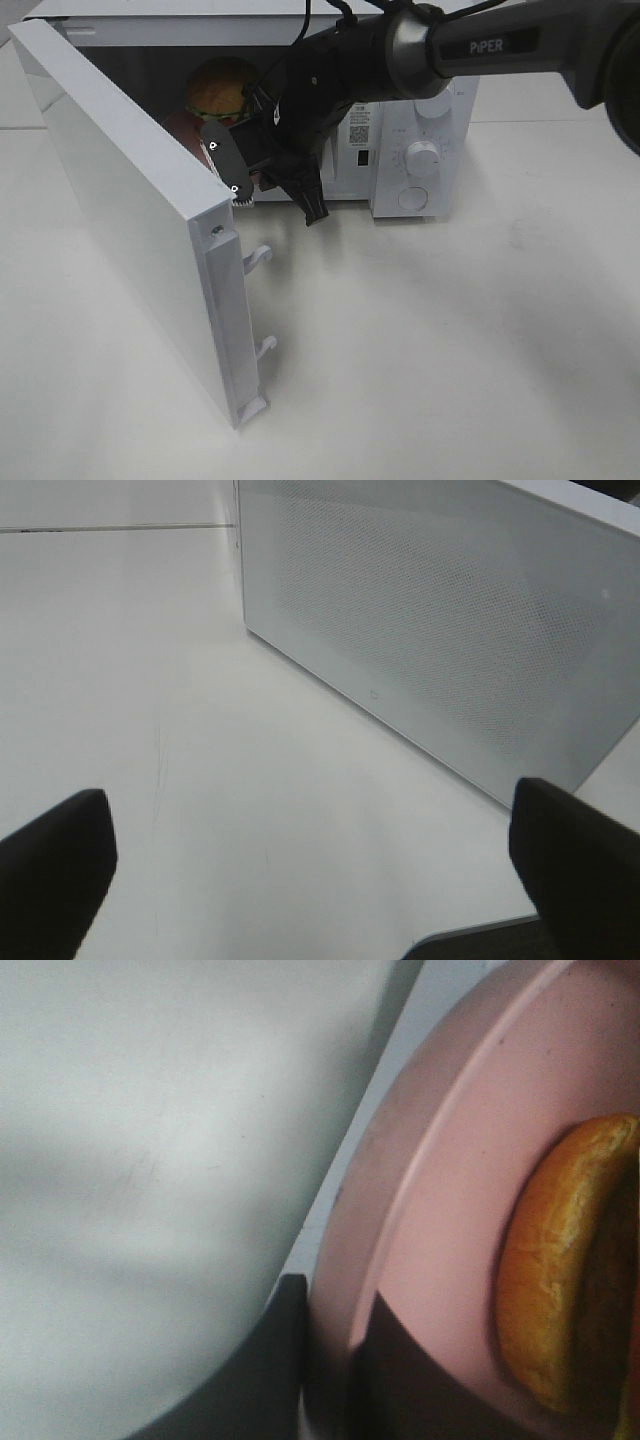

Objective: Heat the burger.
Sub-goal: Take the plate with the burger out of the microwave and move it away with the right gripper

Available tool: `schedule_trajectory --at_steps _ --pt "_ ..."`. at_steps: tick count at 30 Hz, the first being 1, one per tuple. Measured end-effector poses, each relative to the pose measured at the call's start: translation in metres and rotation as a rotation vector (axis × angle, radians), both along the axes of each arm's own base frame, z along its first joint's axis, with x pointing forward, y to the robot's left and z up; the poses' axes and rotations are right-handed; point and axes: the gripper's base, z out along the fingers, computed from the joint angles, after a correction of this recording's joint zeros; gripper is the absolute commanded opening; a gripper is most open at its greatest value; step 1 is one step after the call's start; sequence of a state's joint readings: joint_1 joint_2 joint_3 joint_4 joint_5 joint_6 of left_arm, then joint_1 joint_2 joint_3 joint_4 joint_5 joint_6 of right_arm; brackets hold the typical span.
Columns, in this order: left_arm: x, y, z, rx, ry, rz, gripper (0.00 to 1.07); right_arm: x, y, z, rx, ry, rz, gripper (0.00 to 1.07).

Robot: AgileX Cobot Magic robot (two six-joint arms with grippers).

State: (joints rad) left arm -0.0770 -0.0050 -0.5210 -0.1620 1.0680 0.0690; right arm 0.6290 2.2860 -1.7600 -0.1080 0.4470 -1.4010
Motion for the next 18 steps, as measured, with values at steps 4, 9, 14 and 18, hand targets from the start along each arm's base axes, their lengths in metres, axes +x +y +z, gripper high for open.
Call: schedule_trajectory --at_steps 4,9,14,18 --pt "0.000 0.000 0.000 0.000 0.000 0.000 1.00 -0.010 -0.006 0.004 -0.002 -0.007 0.021 0.00" --pt "0.000 0.000 0.000 0.000 0.000 0.000 1.00 -0.023 -0.016 0.006 -0.008 -0.014 0.042 0.00" --pt "0.000 0.000 0.000 0.000 0.000 0.000 1.00 -0.035 -0.023 0.009 -0.009 -0.019 0.066 0.00" --pt "0.000 0.000 0.000 0.000 0.000 0.000 1.00 -0.047 -0.030 0.010 -0.004 -0.010 0.090 0.00"
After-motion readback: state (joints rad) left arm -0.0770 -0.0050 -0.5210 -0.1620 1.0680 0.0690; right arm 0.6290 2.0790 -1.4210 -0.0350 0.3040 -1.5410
